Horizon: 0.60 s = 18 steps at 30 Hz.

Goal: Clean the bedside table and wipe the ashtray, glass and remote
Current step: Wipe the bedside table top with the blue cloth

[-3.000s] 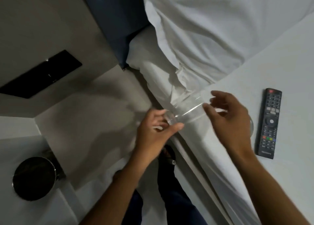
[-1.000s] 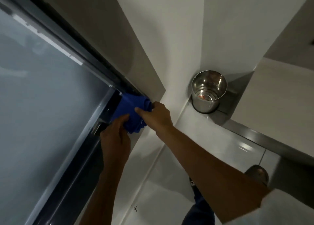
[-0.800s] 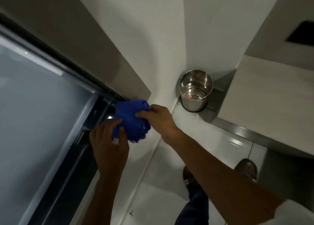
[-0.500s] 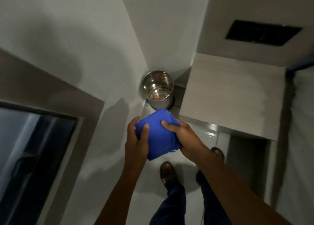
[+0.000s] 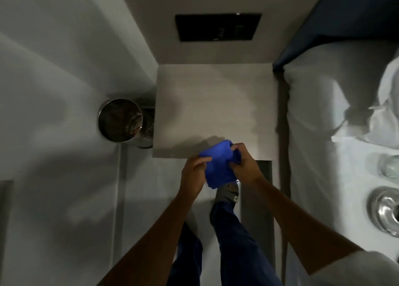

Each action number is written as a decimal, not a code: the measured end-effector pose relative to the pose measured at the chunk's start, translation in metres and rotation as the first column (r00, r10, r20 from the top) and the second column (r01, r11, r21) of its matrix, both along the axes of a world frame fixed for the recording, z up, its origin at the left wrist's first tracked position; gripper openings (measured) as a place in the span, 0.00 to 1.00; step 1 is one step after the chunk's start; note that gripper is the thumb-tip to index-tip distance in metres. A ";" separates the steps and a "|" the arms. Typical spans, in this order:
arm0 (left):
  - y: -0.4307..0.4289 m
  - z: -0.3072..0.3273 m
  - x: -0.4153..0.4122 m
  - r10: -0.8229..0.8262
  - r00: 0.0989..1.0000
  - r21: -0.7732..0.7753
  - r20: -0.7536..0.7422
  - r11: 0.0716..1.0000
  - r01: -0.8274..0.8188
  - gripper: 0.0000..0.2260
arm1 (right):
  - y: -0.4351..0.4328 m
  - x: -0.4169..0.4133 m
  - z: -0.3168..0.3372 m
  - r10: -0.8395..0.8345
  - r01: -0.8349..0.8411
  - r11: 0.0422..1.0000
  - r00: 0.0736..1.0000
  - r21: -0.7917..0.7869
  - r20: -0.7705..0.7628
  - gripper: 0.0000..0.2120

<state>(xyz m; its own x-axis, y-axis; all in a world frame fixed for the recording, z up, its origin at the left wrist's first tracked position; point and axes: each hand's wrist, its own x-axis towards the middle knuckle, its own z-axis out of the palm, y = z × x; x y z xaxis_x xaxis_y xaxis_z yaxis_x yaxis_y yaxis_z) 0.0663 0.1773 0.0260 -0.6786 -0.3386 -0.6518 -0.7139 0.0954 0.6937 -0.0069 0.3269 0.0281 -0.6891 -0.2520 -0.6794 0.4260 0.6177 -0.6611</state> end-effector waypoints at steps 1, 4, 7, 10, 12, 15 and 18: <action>0.008 -0.010 -0.014 0.021 0.999 0.074 0.034 0.997 -0.023 0.12 | 0.011 -0.010 -0.006 0.031 -0.030 0.999 0.999 0.028 -0.045 0.15; 0.027 -0.024 -0.049 0.017 0.999 0.194 0.044 0.981 -0.025 0.10 | 0.030 -0.033 -0.024 0.033 -0.028 0.998 0.996 0.064 -0.086 0.13; 0.038 -0.026 -0.074 -0.033 0.999 0.200 0.032 0.979 0.026 0.16 | 0.038 -0.055 -0.034 -0.033 0.036 0.998 0.997 0.046 -0.065 0.17; 0.033 -0.032 -0.077 -0.268 0.963 0.040 0.020 0.963 0.267 0.18 | 0.046 -0.067 -0.046 0.002 0.003 0.993 0.999 0.117 -0.045 0.26; 0.022 -0.035 -0.074 -0.412 0.905 -0.128 0.103 0.897 0.423 0.19 | 0.050 -0.070 -0.049 0.067 -0.051 0.971 0.996 0.235 -0.061 0.28; -0.006 -0.039 -0.068 -0.521 0.826 -0.340 0.215 0.753 0.563 0.21 | 0.041 -0.067 -0.045 0.266 -0.167 0.919 0.931 0.358 -0.249 0.23; -0.042 -0.052 -0.067 -0.618 0.734 -0.478 0.284 0.572 0.666 0.27 | 0.017 -0.064 -0.051 0.578 -0.365 0.780 0.732 0.508 -0.361 0.25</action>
<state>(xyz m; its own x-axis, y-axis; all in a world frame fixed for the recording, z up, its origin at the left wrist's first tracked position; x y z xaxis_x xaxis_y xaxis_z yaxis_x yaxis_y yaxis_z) -0.0004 0.1357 -0.0258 -0.8102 -0.1265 -0.5724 -0.3679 0.8700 0.3284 -0.0705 0.3438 -0.0226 -0.8031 -0.4316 -0.4108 -0.2937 0.8866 -0.3573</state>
